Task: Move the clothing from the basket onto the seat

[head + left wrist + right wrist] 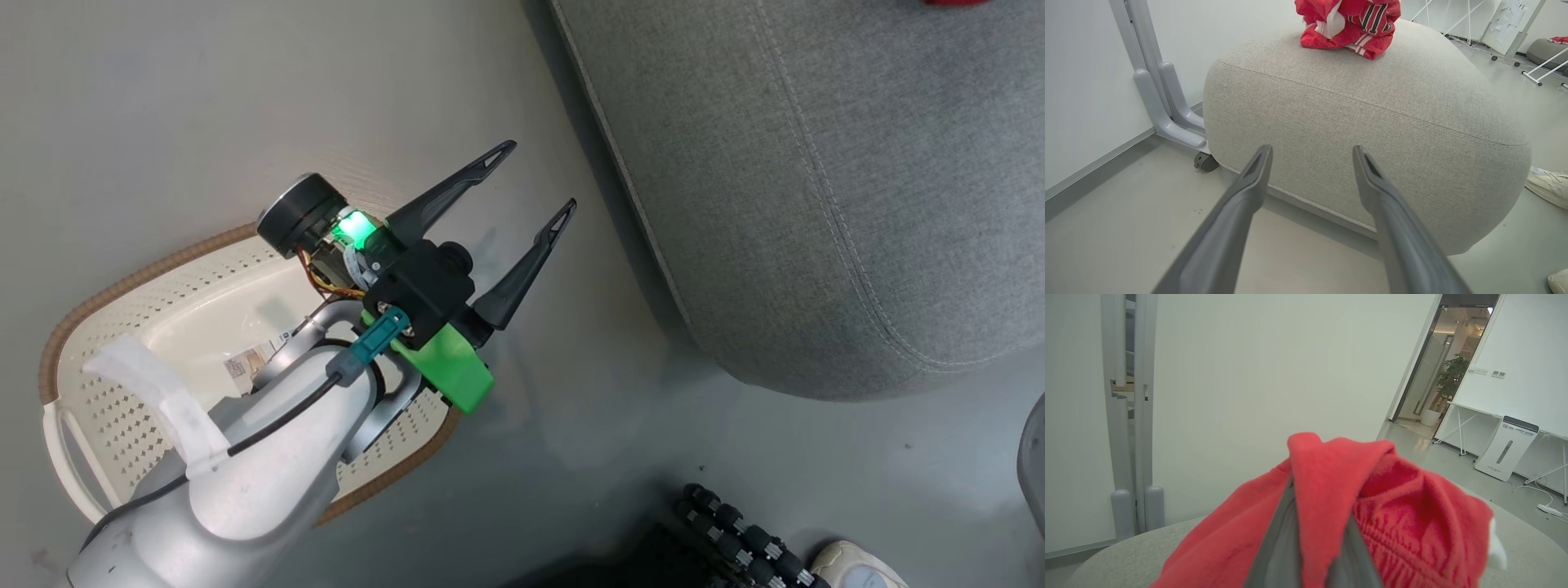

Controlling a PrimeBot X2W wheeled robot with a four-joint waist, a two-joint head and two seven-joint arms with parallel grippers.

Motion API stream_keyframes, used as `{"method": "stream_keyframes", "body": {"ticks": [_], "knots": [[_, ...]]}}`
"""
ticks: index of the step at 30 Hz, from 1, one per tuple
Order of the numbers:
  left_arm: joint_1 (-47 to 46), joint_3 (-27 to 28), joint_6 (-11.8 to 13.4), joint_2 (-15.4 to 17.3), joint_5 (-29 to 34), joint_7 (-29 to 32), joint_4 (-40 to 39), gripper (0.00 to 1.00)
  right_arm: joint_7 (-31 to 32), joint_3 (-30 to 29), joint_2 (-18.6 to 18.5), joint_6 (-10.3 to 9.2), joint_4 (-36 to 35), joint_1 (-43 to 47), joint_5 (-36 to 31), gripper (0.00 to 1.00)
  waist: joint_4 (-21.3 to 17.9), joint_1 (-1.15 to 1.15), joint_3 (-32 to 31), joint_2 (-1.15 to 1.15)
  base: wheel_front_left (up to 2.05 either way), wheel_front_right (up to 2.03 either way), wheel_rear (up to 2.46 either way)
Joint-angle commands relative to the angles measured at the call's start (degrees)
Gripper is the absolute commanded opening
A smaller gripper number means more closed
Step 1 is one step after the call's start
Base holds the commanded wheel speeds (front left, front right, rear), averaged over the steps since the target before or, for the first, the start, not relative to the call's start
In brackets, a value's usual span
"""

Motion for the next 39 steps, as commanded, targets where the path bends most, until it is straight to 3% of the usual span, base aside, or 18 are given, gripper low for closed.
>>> {"method": "stream_keyframes", "body": {"ticks": [1,15,17,32,39], "knots": [[-0.91,0.09,-0.28,0.63,0.03,-0.22,-0.06,1.0,-0.12,-0.21,0.57,-0.07,1.51,1.25,-0.66,0.0,0.58,-0.01,0.69,0.47,0.0,0.0,0.0],[-2.5,-0.27,-0.08,0.26,-0.23,-0.88,0.42,1.0,-0.12,-3.95,3.87,-0.08,10.64,6.15,-2.91,0.01,2.03,-0.01,0.7,0.47,0.0,0.0,0.0],[-2.38,-0.28,0.15,0.19,-0.38,-1.33,0.67,1.0,-0.12,-3.99,3.99,-0.08,10.44,6.65,-2.91,1.0,2.01,-0.01,0.08,0.47,0.0,0.0,0.0],[1.86,-0.39,1.76,-2.91,-2.93,-5.34,5.22,1.0,-0.12,0.84,5.5,-0.08,3.64,21.21,-0.3,1.0,0.13,-0.01,-12.29,0.47,0.0,0.0,0.0],[4.81,0.43,2.8,-3.97,-4.89,-6.79,7.38,1.0,-0.13,5.66,5.56,-0.08,-3.02,29.25,0.98,1.0,0.05,-0.01,-18.28,0.47,0.0,0.0,0.0]]}}
